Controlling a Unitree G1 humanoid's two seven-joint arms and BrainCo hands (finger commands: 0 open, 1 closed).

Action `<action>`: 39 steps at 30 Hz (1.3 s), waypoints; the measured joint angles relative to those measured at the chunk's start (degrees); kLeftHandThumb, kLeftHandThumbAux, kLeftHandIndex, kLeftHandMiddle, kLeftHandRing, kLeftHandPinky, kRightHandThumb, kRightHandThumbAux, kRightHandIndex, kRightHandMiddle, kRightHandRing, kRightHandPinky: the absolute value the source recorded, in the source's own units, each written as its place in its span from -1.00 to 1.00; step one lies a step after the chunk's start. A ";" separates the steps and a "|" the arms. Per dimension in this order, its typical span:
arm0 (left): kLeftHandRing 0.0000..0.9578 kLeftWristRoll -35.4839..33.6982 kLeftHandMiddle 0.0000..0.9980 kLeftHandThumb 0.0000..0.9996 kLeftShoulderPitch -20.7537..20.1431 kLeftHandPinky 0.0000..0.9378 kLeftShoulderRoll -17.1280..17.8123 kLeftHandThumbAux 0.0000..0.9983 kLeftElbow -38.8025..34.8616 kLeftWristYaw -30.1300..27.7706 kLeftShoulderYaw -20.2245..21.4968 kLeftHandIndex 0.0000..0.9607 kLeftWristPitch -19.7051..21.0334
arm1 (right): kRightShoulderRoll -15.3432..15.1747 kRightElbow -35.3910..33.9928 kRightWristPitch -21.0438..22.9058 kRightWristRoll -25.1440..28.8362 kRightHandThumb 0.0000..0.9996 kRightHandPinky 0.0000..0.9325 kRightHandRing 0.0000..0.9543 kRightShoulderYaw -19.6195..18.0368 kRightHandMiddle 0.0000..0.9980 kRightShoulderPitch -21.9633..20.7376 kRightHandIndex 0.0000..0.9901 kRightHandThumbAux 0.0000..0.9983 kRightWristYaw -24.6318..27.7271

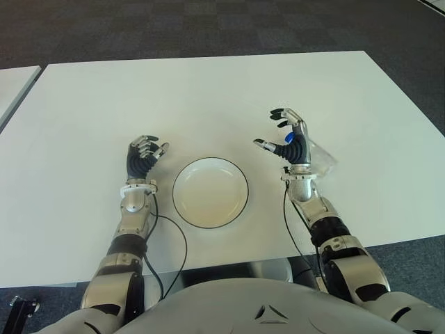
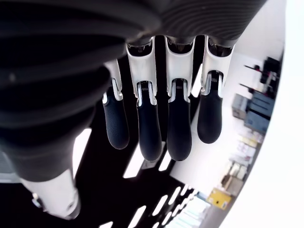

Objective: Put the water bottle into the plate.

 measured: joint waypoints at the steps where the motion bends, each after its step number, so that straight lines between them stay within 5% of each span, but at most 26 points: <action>1: 0.26 -0.06 0.24 0.41 0.00 0.25 0.00 0.44 0.00 0.00 0.02 -0.10 0.16 | -0.61 -0.32 0.51 -1.82 0.13 -0.50 -0.57 0.42 -0.60 0.00 -0.63 0.09 -2.03; 6: 0.25 -0.60 0.24 0.41 0.00 0.22 0.00 0.43 0.00 -0.06 0.09 -0.10 0.33 | -2.97 -1.53 4.77 -8.81 0.03 -0.87 -0.90 2.10 -0.91 -0.14 -0.91 -0.19 -10.52; 10: 0.25 -0.69 0.24 0.41 -0.02 0.23 -0.03 0.44 0.01 -0.06 0.11 -0.10 0.31 | -4.19 -4.38 11.06 -10.42 0.02 -0.97 -0.98 2.31 -0.98 0.58 -0.98 -0.42 -10.73; 17: 0.25 -1.34 0.24 0.41 -0.05 0.24 0.03 0.44 0.37 -0.07 0.31 -0.10 0.32 | -4.89 -12.35 25.35 -11.04 0.05 -1.00 -1.00 2.02 -1.00 4.51 -1.00 -0.63 -4.82; 28: 0.24 -1.50 0.24 0.42 -0.22 0.22 0.09 0.44 1.57 -0.15 0.21 -0.10 -0.23 | -4.57 -21.89 46.67 -12.27 0.13 -1.00 -1.00 3.19 -1.00 6.92 -1.00 -0.70 9.44; 39: 0.23 -0.97 0.23 0.42 -0.23 0.20 0.41 0.43 2.09 -0.15 0.17 -0.10 -1.32 | -4.37 -23.14 55.93 -12.29 0.14 -1.00 -1.00 5.71 -1.00 6.86 -1.00 -0.68 17.85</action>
